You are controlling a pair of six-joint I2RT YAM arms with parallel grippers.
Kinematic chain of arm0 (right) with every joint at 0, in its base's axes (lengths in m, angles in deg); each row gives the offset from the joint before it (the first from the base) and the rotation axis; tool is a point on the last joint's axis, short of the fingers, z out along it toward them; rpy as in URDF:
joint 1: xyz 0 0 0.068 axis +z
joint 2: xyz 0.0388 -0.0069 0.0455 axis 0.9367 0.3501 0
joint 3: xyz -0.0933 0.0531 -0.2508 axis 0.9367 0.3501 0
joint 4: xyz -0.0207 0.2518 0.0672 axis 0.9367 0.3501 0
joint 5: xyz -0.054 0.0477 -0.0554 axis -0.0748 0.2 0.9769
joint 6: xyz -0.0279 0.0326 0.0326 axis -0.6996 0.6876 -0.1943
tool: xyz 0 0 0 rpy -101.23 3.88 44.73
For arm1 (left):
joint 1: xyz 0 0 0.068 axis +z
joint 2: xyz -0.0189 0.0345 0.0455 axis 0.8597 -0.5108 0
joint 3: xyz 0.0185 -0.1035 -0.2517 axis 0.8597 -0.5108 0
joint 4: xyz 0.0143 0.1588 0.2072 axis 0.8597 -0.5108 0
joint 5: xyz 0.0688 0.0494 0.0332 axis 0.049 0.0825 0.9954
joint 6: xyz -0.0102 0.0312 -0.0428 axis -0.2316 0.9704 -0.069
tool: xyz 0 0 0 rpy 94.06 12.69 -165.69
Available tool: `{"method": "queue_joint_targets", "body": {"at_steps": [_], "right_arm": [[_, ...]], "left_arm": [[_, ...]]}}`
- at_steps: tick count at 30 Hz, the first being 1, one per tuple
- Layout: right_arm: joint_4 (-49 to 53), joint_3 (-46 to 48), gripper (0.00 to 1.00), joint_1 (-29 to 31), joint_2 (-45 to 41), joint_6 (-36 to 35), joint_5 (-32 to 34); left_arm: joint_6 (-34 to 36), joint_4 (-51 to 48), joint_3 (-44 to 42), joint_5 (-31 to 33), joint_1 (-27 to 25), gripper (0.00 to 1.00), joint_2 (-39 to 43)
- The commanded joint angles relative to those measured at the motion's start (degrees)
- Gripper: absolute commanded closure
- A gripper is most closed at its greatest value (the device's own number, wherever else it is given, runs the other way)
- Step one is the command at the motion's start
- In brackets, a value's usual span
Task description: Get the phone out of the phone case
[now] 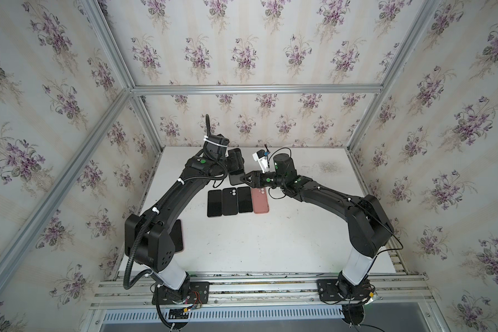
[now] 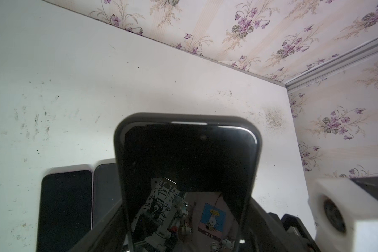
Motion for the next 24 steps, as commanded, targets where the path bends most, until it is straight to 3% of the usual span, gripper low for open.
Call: {"method": "queue_joint_targets", "body": {"at_steps": [1, 12, 18, 24], "right_arm": [[-2.81, -1.38, 0.60, 0.12, 0.57, 1.64, -0.16], [-3.86, -0.03, 1.00, 0.08, -0.24, 1.74, -4.02], [-3.07, 3.59, 1.00, -2.15, -3.72, -1.25, -6.47], [-3.85, 10.03, 1.00, -9.94, -9.57, -8.46, -15.69]], "left_arm": [[-1.20, 4.61, -0.67, 0.87, -0.19, 0.37, 0.98], [-2.74, 8.73, -1.49, 0.48, -0.82, 0.33, 2.60], [-2.36, 12.20, -0.28, -2.74, -0.59, 0.02, 4.63], [3.20, 12.68, 2.99, -10.94, 1.39, 0.00, 6.68]]}}
